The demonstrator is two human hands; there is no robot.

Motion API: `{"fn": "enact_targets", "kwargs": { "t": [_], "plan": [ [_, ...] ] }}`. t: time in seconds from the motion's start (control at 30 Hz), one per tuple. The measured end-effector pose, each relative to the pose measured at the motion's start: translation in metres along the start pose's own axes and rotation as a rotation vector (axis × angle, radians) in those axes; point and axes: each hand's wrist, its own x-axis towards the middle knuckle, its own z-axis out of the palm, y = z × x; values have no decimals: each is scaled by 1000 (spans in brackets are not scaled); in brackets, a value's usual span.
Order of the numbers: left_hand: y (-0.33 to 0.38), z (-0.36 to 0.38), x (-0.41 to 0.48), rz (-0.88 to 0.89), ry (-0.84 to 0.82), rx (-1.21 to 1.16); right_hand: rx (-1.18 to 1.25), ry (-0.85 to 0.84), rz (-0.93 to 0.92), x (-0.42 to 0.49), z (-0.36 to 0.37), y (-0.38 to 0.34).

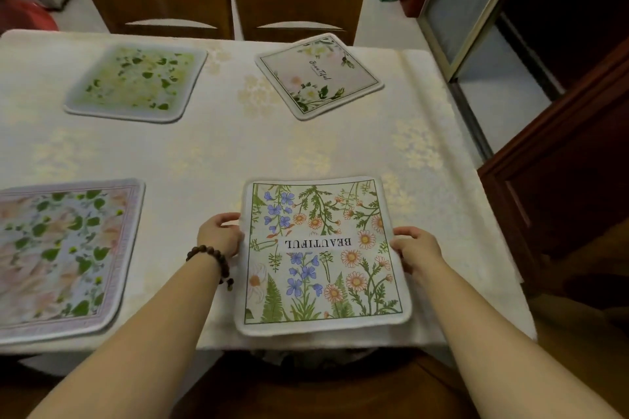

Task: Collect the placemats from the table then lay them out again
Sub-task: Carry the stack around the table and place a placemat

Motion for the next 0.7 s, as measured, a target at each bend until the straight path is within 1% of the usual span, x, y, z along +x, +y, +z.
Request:
{"fn": "enact_targets", "kwargs": {
  "t": [0.2,0.43,0.57,0.7],
  "plan": [
    [-10,6,-2,56,80,66,-5,53,-9,3,8,14],
    [-5,18,4,125,76,93,-15,89,-38,14,4,7],
    [-5,22,12,111,73,88,-42,85,-31,22,2,8],
    [-5,21,15,52,18,28,-39,56,-26,26,-1,10]
  ]
}}
